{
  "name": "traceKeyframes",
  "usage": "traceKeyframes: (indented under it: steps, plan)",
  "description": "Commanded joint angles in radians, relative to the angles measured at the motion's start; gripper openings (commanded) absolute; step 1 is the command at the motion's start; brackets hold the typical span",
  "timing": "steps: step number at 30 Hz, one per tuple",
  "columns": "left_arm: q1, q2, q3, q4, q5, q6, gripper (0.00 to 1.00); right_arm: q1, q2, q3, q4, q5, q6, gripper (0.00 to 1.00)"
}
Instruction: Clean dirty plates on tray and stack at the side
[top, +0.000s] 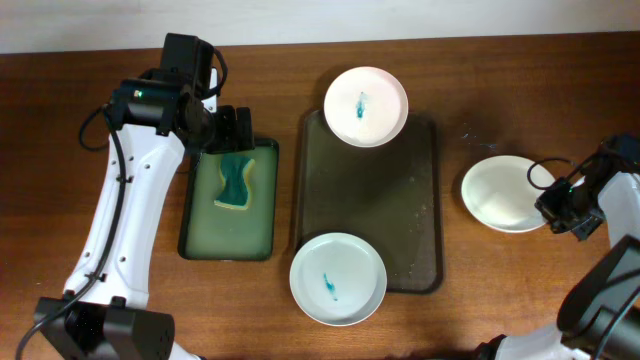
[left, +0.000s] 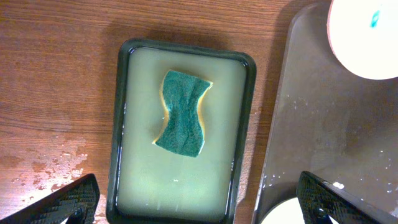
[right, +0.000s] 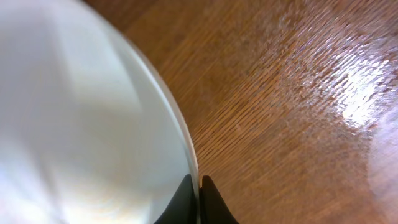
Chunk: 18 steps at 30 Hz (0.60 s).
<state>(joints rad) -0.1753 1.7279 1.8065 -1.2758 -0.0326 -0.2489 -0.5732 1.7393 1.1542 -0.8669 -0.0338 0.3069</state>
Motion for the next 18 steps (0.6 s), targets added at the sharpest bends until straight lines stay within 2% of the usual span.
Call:
traceKeyframes:
  steps: [1,2,4,7,9,11,14,18]
  plan:
    - [0.0,0.0,0.008,-0.001,0.004,0.004,0.99,-0.011,0.026,0.02,0.003,-0.08,-0.036,0.27]
    - [0.0,0.0,0.008,-0.001,0.004,0.004,0.99,-0.011,0.02,0.026,-0.001,-0.099,-0.04,0.4]
    - [0.0,0.0,0.008,-0.001,0.004,0.004,1.0,-0.01,-0.032,0.046,-0.032,-0.106,-0.039,0.49]
    - [0.0,0.0,0.008,-0.001,0.004,0.004,0.99,0.029,-0.227,0.058,-0.111,-0.198,-0.05,0.52]
    - [0.0,0.0,0.008,-0.001,0.004,0.004,1.0,0.107,-0.327,0.058,-0.179,-0.275,-0.119,0.54]
    - [0.0,0.0,0.008,-0.001,0.004,0.004,0.99,0.271,-0.389,0.058,-0.283,-0.277,-0.19,0.54]
    - [0.0,0.0,0.008,-0.001,0.004,0.004,0.99,0.509,-0.381,0.02,-0.346,-0.277,-0.206,0.53]
    - [0.0,0.0,0.008,-0.001,0.004,0.004,0.99,0.85,-0.314,-0.145,-0.216,-0.276,-0.173,0.53]
